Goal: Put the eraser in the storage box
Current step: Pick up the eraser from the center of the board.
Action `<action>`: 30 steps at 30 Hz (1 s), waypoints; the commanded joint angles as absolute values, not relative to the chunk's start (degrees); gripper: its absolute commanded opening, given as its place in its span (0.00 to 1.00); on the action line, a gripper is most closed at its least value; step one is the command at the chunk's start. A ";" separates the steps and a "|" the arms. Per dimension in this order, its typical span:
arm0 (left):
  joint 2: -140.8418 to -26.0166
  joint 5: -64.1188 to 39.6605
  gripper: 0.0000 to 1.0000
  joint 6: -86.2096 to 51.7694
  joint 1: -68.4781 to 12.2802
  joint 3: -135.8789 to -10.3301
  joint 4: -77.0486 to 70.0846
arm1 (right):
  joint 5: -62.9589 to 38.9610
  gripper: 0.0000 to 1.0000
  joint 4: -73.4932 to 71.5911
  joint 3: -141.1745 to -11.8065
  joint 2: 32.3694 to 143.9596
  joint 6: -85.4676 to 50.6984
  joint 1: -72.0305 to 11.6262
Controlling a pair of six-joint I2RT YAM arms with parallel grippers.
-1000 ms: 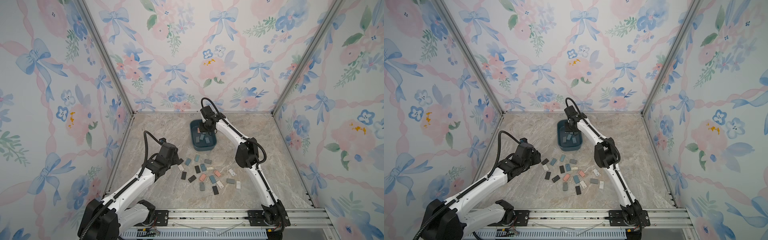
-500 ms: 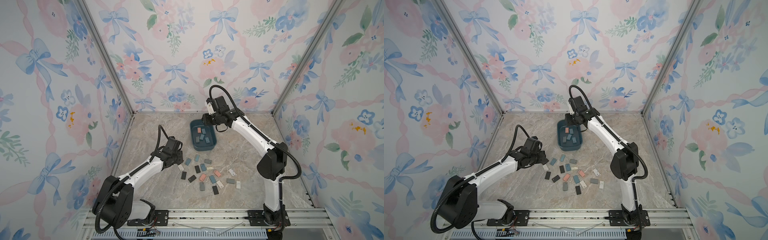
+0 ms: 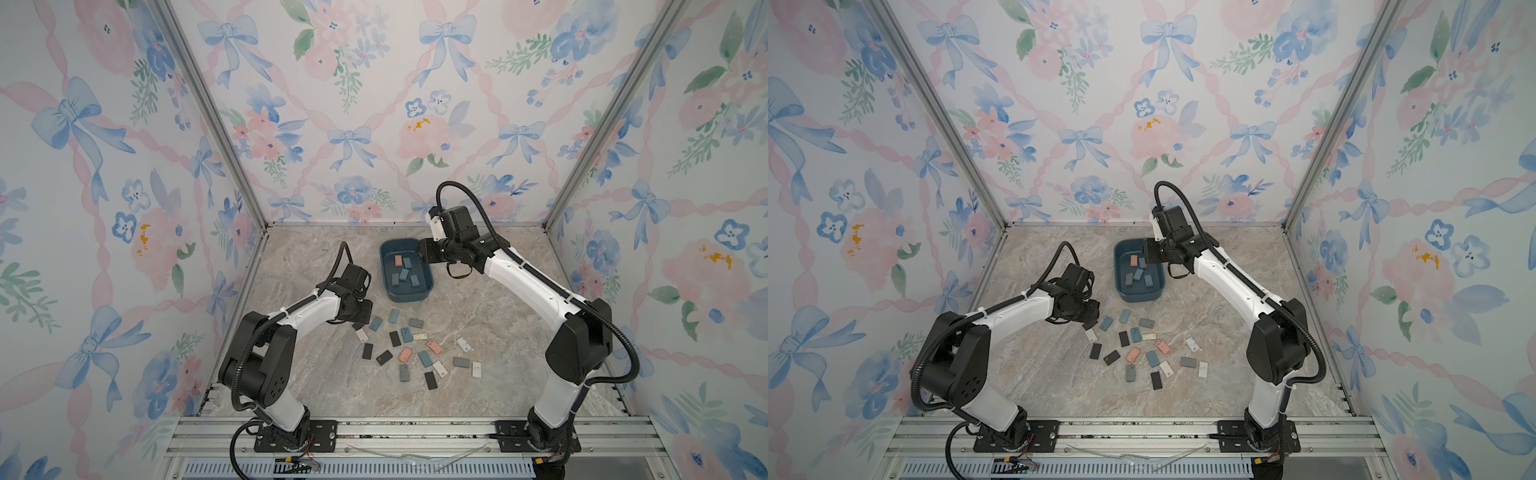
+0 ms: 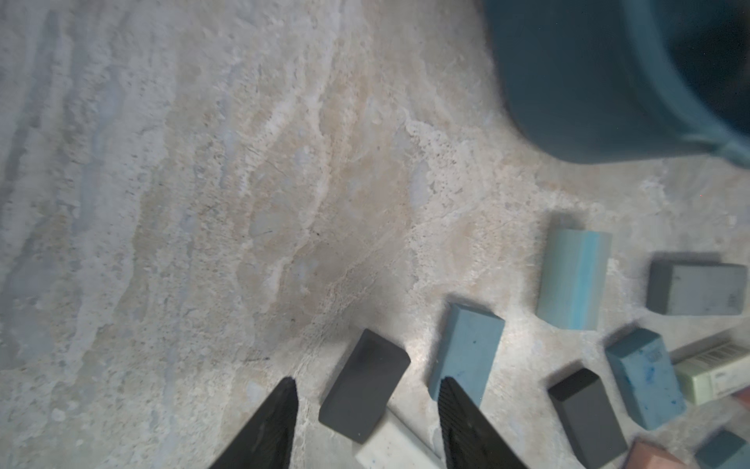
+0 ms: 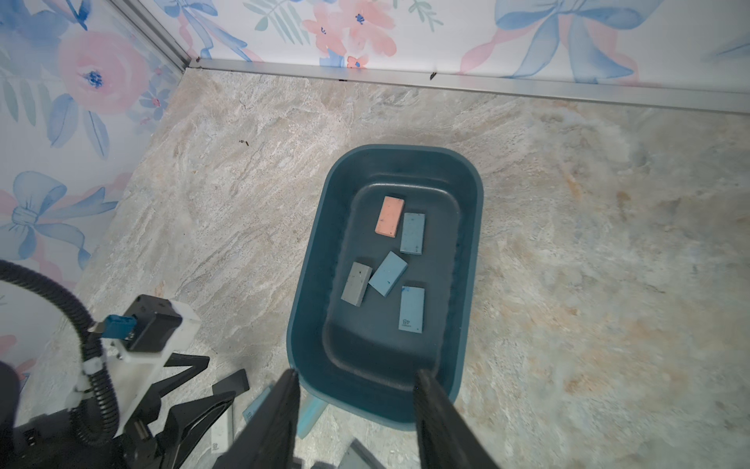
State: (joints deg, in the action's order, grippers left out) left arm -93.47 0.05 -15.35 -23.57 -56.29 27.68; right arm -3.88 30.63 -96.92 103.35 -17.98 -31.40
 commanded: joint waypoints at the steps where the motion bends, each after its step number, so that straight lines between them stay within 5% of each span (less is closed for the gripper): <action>1: -95.48 -1.01 0.59 -12.38 -23.32 -56.89 31.34 | -3.87 0.49 28.14 -94.74 100.96 -18.86 -30.70; 13: -99.85 0.24 0.57 -10.81 -23.29 -57.37 31.34 | -4.92 0.49 27.29 -92.54 100.02 -19.68 -30.00; 30: -99.31 1.42 0.26 -12.52 -23.29 -56.90 31.30 | -5.28 0.49 27.16 -92.29 100.13 -20.04 -29.81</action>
State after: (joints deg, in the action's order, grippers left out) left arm -98.61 1.23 -11.97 -23.57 -57.52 30.00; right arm -4.54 27.59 -92.73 101.58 -19.31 -30.41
